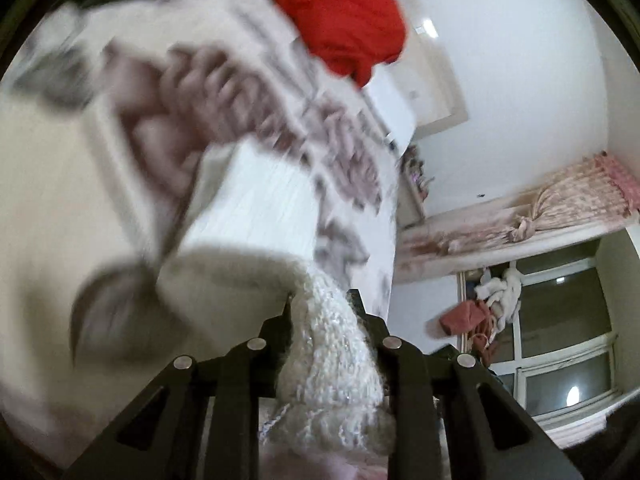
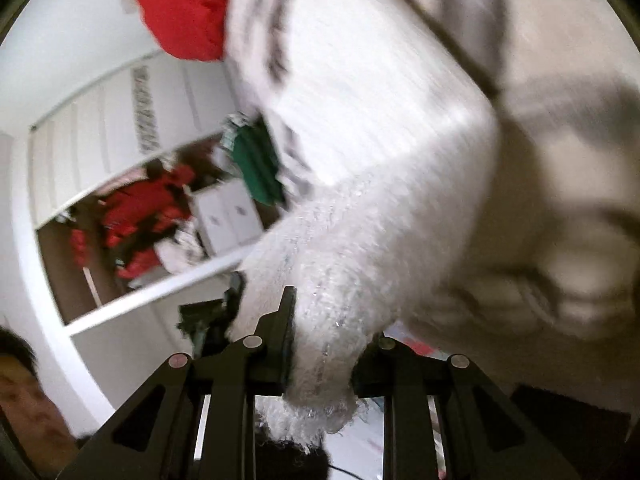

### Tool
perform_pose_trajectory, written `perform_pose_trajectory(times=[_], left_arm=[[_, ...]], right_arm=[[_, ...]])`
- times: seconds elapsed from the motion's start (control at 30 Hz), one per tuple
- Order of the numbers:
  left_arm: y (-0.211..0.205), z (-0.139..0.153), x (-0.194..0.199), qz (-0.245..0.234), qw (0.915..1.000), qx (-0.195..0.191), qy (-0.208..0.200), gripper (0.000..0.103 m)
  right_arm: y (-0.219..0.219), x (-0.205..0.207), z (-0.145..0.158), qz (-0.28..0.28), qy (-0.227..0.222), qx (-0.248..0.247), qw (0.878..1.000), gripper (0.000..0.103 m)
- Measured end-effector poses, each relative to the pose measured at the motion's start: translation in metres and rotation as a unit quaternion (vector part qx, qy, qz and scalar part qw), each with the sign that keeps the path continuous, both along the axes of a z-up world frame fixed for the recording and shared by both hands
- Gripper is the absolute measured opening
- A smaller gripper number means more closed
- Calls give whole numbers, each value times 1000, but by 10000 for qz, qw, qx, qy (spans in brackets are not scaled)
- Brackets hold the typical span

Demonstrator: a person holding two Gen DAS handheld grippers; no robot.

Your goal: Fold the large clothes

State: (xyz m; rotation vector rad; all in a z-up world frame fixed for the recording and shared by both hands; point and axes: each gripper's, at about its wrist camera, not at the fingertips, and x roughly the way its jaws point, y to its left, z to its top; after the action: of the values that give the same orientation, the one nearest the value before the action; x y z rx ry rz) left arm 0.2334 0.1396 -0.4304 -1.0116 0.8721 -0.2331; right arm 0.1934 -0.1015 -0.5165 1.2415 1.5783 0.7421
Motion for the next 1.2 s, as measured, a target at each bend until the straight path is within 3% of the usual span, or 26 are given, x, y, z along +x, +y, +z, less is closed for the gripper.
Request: perform_pose_trajectory(times=[0.1, 0.27, 0.4, 0.47, 0.57, 0.63, 0.7, 0.73, 0.77, 0.8, 0.87, 1.0, 1.07, 1.13, 1.2], left_arm=[[8, -5, 50, -11, 9998, 72, -157, 19], [24, -35, 131, -69, 9997, 214, 6, 19], [42, -82, 177, 40, 9983, 224, 531, 19], [53, -119, 197, 82, 9958, -18, 911, 20], [65, -156, 210, 163, 9876, -429, 1504, 23], [69, -157, 208, 198, 9841, -662, 1634, 24], [67, -139, 203, 119, 9864, -624, 1513, 29], [65, -130, 201, 53, 9880, -585, 1432, 32], [59, -121, 197, -36, 9901, -548, 1292, 45], [56, -115, 195, -81, 9915, -529, 1187, 71], [51, -102, 191, -61, 9950, -319, 942, 100], [52, -82, 181, 158, 9970, 225, 719, 101], [52, -76, 170, 286, 9952, 619, 702, 101], [51, -74, 153, 402, 9913, 983, 779, 101], [50, -78, 135, 492, 9873, 1228, 881, 101]], right_arm=[[-3, 57, 23, -218, -391, -38, 9990, 22], [11, 164, 15, -605, -586, -232, 9962, 22], [18, 245, -28, -634, -370, -518, 9960, 21], [22, 265, -58, -614, -170, -517, 9966, 22], [25, 290, -109, -606, 476, -453, 9960, 22], [28, 294, -128, -561, 836, -385, 9942, 26], [31, 301, -126, -529, 904, -96, 9945, 34], [29, 298, -122, -505, 840, 25, 9952, 47], [27, 298, -116, -480, 752, 172, 9959, 63], [25, 296, -108, -475, 655, 269, 9964, 69], [17, 293, -88, -449, 307, 143, 9984, 75], [-9, 281, -53, -200, -653, -795, 9945, 80], [-11, 271, -41, 280, -1231, -1450, 9813, 84], [-3, 261, -46, 903, -1581, -1873, 9653, 84], [10, 253, -71, 1528, -1643, -2050, 9527, 85]])
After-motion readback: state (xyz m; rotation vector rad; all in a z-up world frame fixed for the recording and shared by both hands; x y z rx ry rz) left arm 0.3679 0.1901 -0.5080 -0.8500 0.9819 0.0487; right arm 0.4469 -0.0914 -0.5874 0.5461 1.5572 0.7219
